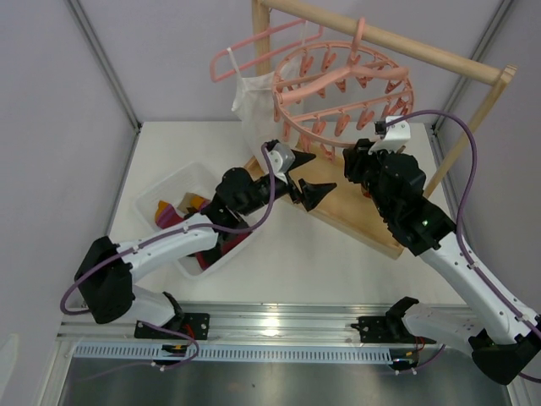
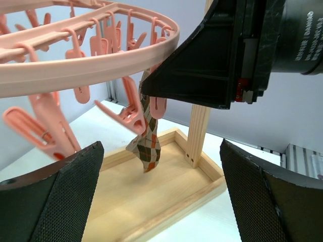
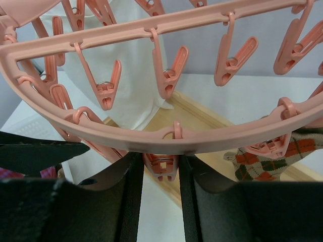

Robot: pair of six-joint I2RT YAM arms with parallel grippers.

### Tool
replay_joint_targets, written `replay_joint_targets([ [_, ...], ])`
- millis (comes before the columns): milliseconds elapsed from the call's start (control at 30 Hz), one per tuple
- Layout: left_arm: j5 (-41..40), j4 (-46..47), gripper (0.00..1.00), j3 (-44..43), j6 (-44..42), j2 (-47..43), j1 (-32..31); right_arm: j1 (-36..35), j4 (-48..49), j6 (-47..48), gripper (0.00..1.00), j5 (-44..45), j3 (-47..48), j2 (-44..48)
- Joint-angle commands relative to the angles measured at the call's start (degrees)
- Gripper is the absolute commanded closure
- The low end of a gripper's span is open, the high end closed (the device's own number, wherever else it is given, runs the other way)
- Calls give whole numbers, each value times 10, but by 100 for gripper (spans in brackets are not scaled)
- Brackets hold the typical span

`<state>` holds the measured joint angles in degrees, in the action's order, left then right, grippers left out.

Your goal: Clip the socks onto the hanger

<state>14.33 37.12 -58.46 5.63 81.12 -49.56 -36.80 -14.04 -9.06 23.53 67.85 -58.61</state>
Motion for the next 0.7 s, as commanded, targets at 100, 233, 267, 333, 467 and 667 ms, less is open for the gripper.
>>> replay_joint_targets([
  [100, -54, -98, 0, 12, 34, -84, -4, -3, 10, -32, 100, 22, 11, 7],
  [233, -92, -221, 1, 15, 82, -154, -4, -2, 12, -35, 100, 17, -4, 10],
  [267, -131, -247, 0, 16, 94, -168, -4, -3, 14, -35, 100, 16, -5, 11],
  [333, -187, -324, 0, 24, 128, -193, -4, -3, 10, -35, 100, 16, -9, 12],
  [467, -288, -461, 1, 52, 169, -265, 18, -2, 14, -34, 100, 14, -17, 22],
  [667, -259, -596, 0, 105, 255, -309, 171, -1, 18, -39, 100, 3, -30, 32],
])
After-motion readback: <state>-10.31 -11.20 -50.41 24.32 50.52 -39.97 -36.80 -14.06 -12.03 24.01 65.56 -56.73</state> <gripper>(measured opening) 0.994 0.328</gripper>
